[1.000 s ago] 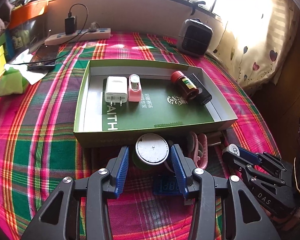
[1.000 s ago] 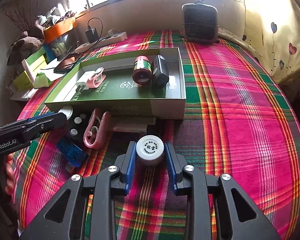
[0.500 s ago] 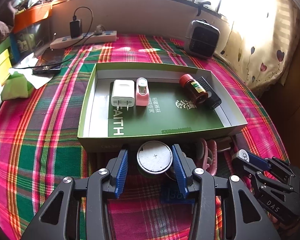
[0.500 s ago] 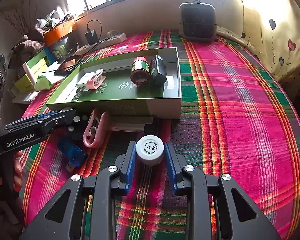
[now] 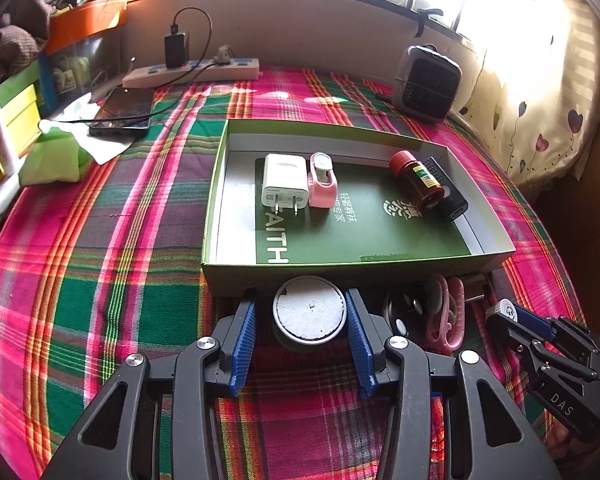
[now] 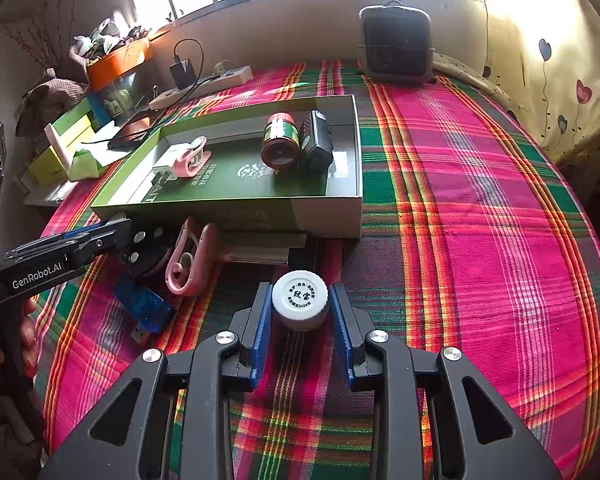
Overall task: Organize rigid objects
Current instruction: 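Grasp the white round container with the left tool while the right tool grasps the white-capped jar, then carry the round container with the left tool while the right tool carries the jar into the box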
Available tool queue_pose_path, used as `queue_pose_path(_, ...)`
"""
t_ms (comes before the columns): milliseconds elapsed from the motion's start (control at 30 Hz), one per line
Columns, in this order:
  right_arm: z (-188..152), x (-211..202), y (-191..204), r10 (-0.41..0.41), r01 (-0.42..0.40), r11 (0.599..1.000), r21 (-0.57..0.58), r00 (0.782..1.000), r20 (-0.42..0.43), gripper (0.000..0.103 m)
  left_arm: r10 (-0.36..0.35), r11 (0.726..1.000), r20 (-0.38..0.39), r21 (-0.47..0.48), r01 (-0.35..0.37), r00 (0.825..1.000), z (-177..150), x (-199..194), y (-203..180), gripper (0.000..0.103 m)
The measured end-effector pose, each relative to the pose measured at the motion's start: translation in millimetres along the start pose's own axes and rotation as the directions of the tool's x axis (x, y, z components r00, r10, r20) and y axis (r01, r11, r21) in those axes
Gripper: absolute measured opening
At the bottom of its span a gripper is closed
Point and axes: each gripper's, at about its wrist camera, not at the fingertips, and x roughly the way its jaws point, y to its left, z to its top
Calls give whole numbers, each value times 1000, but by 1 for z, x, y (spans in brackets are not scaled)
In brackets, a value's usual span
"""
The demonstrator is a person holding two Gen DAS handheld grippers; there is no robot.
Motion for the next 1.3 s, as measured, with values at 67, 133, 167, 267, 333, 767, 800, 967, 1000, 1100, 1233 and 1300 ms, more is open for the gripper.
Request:
queue_pose_path(67, 0, 0, 0, 0, 0, 1000, 0, 1000, 0, 30, 2, 1000, 0, -4, -2, 1000, 0, 1, 1, 42)
queue_pose_path(133, 0, 0, 0, 0, 0, 1000, 0, 1000, 0, 30, 5, 1000, 1, -6, -5, 1000, 0, 1, 2, 42)
queue_pose_path(167, 0, 0, 0, 0, 0, 1000, 0, 1000, 0, 30, 5, 1000, 0, -8, -5, 1000, 0, 1, 3, 42)
queue_pose_path(267, 0, 0, 0, 0, 0, 1000, 0, 1000, 0, 30, 4, 1000, 1, -8, -4, 1000, 0, 1, 3, 39)
queue_pose_path(333, 0, 0, 0, 1, -1, 1000, 0, 1000, 0, 30, 4, 1000, 3, -6, -4, 1000, 0, 1, 2, 35)
queue_pose_path(767, 0, -1, 0, 0, 0, 1000, -1, 1000, 0, 30, 6, 1000, 6, -10, -6, 1000, -2, -1, 2, 33)
queue_pose_path(800, 0, -1, 0, 0, 0, 1000, -1, 1000, 0, 30, 5, 1000, 7, -11, -5, 1000, -2, -1, 3, 33)
queue_pose_path(967, 0, -1, 0, 0, 0, 1000, -1, 1000, 0, 30, 2, 1000, 8, -14, -2, 1000, -3, -2, 4, 33)
queue_pose_path(1000, 0, -1, 0, -1, 1, 1000, -2, 1000, 0, 30, 2, 1000, 8, -14, -2, 1000, -3, -3, 4, 33)
queue_pose_path(1100, 0, 0, 0, -4, 4, 1000, -7, 1000, -1, 30, -4, 1000, 11, -16, 4, 1000, -4, -5, 4, 33)
queue_pose_path(1233, -1, -1, 1, -1, 1, 1000, -11, 1000, -3, 30, -4, 1000, 18, -17, 4, 1000, -5, -9, 4, 33)
queue_pose_path(1300, -1, -1, 1, 1, -1, 1000, -11, 1000, -2, 30, -3, 1000, 22, -16, 3, 1000, -5, -11, 4, 32)
